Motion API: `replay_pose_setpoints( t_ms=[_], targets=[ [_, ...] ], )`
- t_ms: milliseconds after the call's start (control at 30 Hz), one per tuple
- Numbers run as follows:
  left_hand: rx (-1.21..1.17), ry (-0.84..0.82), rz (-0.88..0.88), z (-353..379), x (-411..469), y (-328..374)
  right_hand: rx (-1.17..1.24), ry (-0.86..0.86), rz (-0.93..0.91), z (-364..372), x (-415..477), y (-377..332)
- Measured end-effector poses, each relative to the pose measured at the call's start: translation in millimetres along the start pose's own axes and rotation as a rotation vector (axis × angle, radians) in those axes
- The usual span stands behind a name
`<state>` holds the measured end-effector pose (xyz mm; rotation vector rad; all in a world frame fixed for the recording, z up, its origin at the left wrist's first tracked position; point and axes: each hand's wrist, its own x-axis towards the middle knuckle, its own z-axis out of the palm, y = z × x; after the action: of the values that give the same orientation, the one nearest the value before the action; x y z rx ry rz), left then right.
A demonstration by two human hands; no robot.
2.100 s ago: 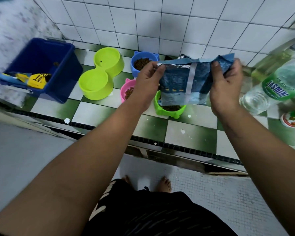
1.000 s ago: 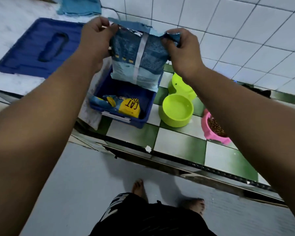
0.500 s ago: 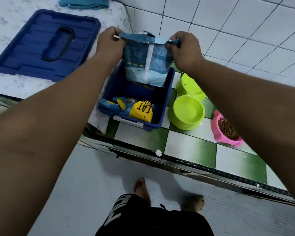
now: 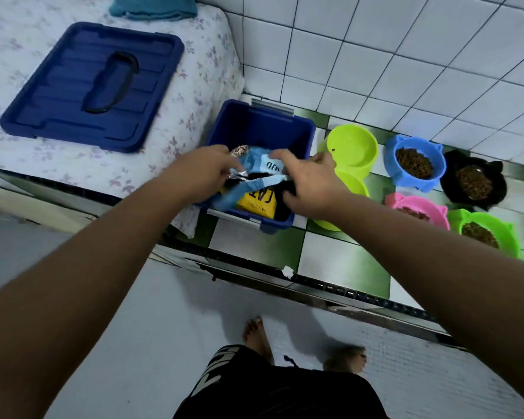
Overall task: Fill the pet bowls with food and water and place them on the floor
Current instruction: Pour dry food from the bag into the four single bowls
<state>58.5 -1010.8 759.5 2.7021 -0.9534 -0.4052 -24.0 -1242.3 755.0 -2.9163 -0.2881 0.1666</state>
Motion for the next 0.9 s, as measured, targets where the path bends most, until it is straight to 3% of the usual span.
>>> replay_pose_setpoints(
  t_ms=[133,300,500,767,900],
  targets=[
    [0.283,-0.171,0.027,7.0,-5.3,7.3,-0.288,-0.218,-0.070,8.4,3.1,-8.3],
    [0.293,-0.174,-0.027,10.4,1.4,11.8,-0.270,-0.253,-0.014,14.5,6.8,-11.1],
    [0.239,-0.150,-0.058,7.4,3.9,18.9,-0.094,-0.119,0.077,20.3,1.4,-14.4],
    [0.010,0.185,-0.036,-5.4,30.4,67.6,0.171,0.231,0.207,0.3,1.3,3.7],
    [-0.061,0.217,0.061,4.2,44.1,109.9,0.265,0.321,0.273,-8.3,-16.3,28.8]
  ],
)
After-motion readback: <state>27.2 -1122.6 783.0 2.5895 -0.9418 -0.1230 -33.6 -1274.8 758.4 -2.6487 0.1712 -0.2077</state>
